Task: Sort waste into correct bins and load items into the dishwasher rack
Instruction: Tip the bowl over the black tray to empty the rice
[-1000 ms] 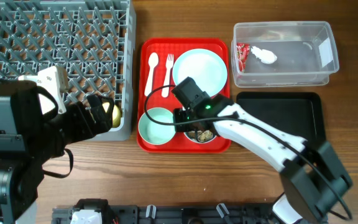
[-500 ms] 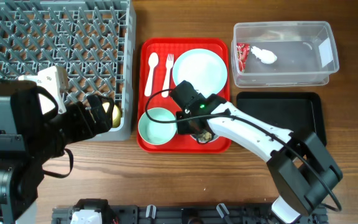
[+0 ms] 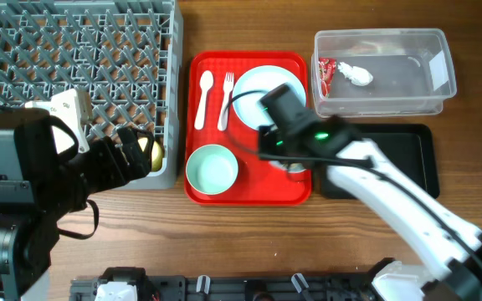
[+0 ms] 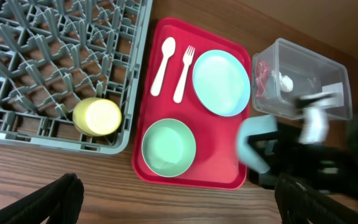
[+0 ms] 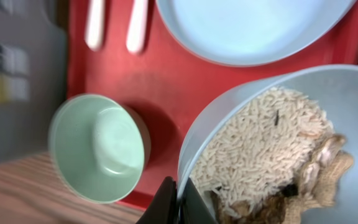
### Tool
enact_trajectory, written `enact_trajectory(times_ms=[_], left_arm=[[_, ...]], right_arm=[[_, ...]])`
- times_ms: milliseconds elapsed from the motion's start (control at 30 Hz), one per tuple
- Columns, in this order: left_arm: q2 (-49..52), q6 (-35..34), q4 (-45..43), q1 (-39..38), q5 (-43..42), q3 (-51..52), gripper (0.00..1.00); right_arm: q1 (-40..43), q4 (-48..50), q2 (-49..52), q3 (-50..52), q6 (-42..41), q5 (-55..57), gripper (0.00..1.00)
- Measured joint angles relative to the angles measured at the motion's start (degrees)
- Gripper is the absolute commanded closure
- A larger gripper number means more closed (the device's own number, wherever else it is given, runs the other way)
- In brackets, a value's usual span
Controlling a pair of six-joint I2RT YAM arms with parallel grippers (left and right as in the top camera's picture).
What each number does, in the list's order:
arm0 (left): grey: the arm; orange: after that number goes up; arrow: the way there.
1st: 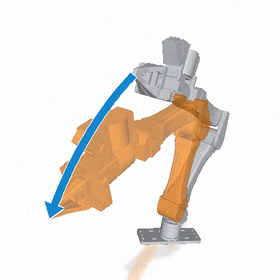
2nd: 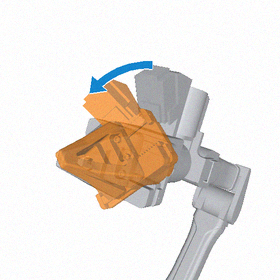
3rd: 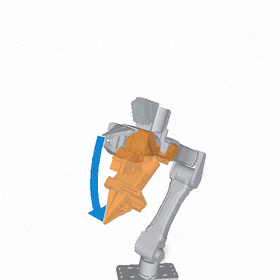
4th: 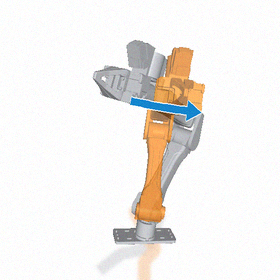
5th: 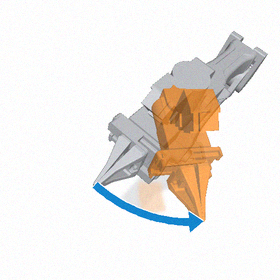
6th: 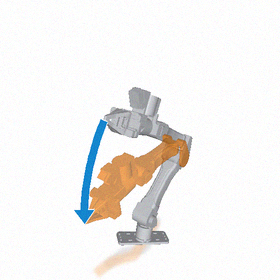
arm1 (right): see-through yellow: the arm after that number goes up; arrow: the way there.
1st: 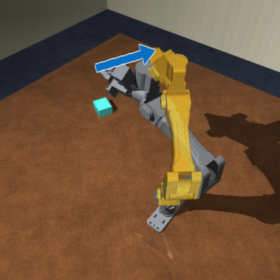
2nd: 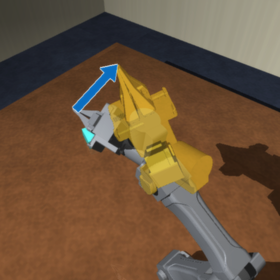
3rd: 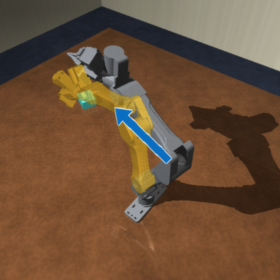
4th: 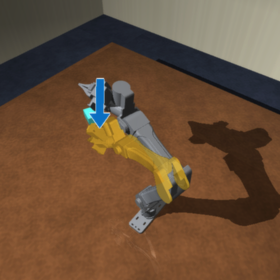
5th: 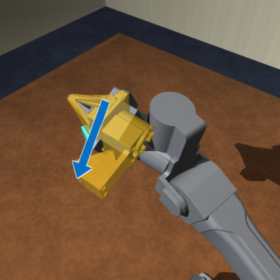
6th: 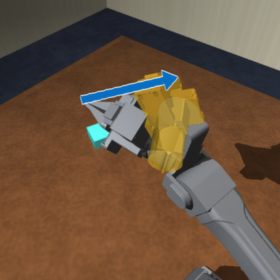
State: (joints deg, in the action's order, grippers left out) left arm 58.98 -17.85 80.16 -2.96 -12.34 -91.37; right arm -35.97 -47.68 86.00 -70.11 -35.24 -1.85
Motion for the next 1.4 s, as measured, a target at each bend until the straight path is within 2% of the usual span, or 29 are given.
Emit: enact_trajectory(times_ms=[200,333,533,733,900,1067,1400], left_arm=[[0.0,0.0,0.0,0.0,0.0,0.0,0.0],[0.0,0.0,0.0,0.0,0.0,0.0,0.0],[0.0,0.0,0.0,0.0,0.0,0.0,0.0],[0.0,0.0,0.0,0.0,0.0,0.0,0.0],[0.0,0.0,0.0,0.0,0.0,0.0,0.0],[0.0,0.0,0.0,0.0,0.0,0.0,0.0],[0.0,0.0,0.0,0.0,0.0,0.0,0.0]], right_arm=[[10.7,-8.0,-2.5,-0.3,3.8,-2.7,0.96],[17.9,-9.1,-2.5,-0.3,11.9,-9.9,0.96],[30.3,-10.2,-2.5,1.3,25.3,-28.2,0.96],[45.6,-10.8,-2.3,9.5,36.2,-43.9,0.96],[54.4,-9.9,-1.0,16.1,44.9,-55.1,0.96],[59.9,-9.8,-0.8,17.3,50.8,-63.2,0.96],[64.3,-9.9,-0.8,17.3,53.4,-64.7,0.96]])
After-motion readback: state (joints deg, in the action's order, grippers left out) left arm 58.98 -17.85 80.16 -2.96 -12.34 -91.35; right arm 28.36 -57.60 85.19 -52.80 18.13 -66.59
